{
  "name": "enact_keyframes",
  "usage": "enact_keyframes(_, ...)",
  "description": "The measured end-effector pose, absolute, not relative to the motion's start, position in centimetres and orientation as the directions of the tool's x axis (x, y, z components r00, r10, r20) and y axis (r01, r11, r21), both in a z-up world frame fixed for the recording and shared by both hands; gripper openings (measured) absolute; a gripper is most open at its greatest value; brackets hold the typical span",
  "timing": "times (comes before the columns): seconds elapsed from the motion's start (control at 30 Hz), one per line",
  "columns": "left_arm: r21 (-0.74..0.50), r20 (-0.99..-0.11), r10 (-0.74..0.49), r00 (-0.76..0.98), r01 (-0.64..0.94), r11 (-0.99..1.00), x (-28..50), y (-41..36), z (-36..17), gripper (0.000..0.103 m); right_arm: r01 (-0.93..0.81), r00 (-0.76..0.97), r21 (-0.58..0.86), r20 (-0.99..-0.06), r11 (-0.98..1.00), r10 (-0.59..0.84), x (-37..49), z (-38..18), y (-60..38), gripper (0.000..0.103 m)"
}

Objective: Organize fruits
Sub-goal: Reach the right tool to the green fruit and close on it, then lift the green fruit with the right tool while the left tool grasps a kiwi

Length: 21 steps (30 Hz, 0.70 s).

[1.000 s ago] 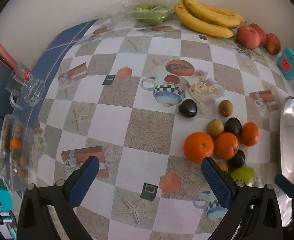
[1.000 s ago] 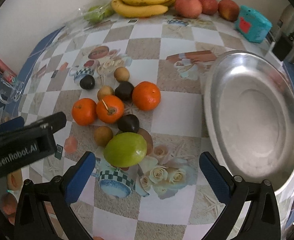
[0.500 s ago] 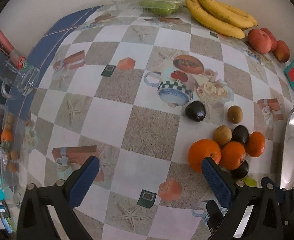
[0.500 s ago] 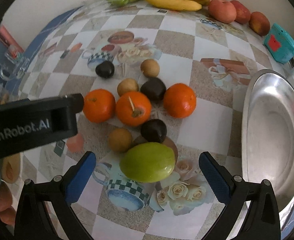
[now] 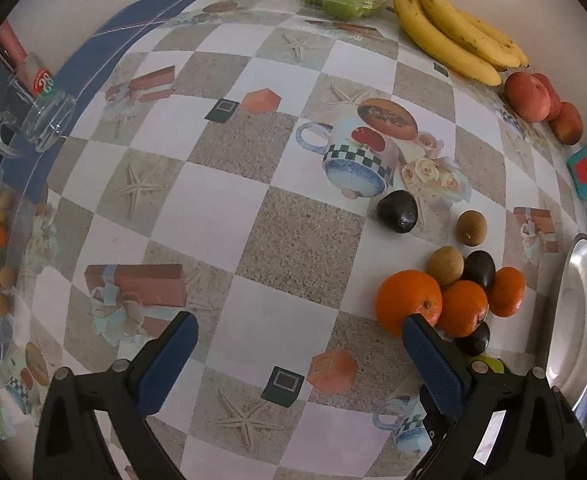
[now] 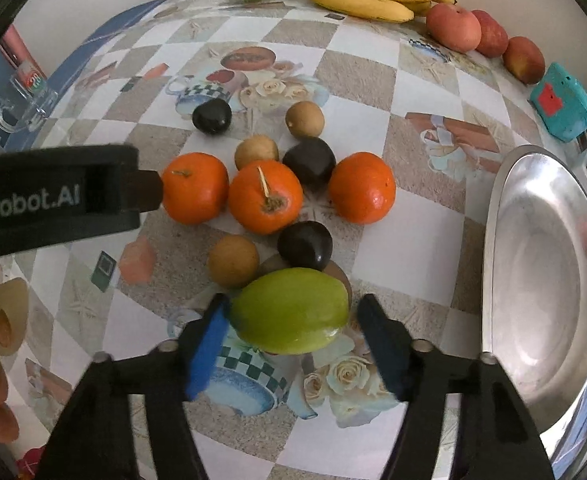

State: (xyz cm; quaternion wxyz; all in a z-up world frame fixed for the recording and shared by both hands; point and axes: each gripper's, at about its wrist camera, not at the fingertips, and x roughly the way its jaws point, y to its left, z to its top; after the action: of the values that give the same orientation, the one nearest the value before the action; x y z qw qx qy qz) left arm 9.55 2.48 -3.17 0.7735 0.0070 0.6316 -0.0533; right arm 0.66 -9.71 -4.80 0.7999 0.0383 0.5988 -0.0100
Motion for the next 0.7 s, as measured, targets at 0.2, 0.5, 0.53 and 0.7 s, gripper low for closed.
enact_keyframes(0.2,-0.072,-0.972,-0.091,0.215,0.094,0.993,9.4,2.3,-1.8,0.103,0.057,0.285,0.066,-0.957,0.996,0.047,0.8,-4.5,-9.2,0.056)
enact_keyframes(0.5,-0.117,-0.957,-0.142,0.254,0.113,0.987,8.7,2.9,0.2,0.103,0.116,0.348,0.132,-0.934,0.985,0.084,-0.3,-2.0,-10.9,0.056)
enact_keyframes(0.53,-0.115,-0.956,-0.142,0.258,0.117,0.987,8.6,2.9,0.2,0.103,0.133,0.359,0.14,-0.93,0.981,0.084,-0.5,-1.7,-11.3,0.056)
enact_keyframes(0.7,-0.099,-0.951,-0.147,0.273,0.184,0.978,7.8,1.9,0.4,0.103,0.232,0.411,0.163,-0.91,0.959,0.056,-1.5,0.0,-14.2,0.056)
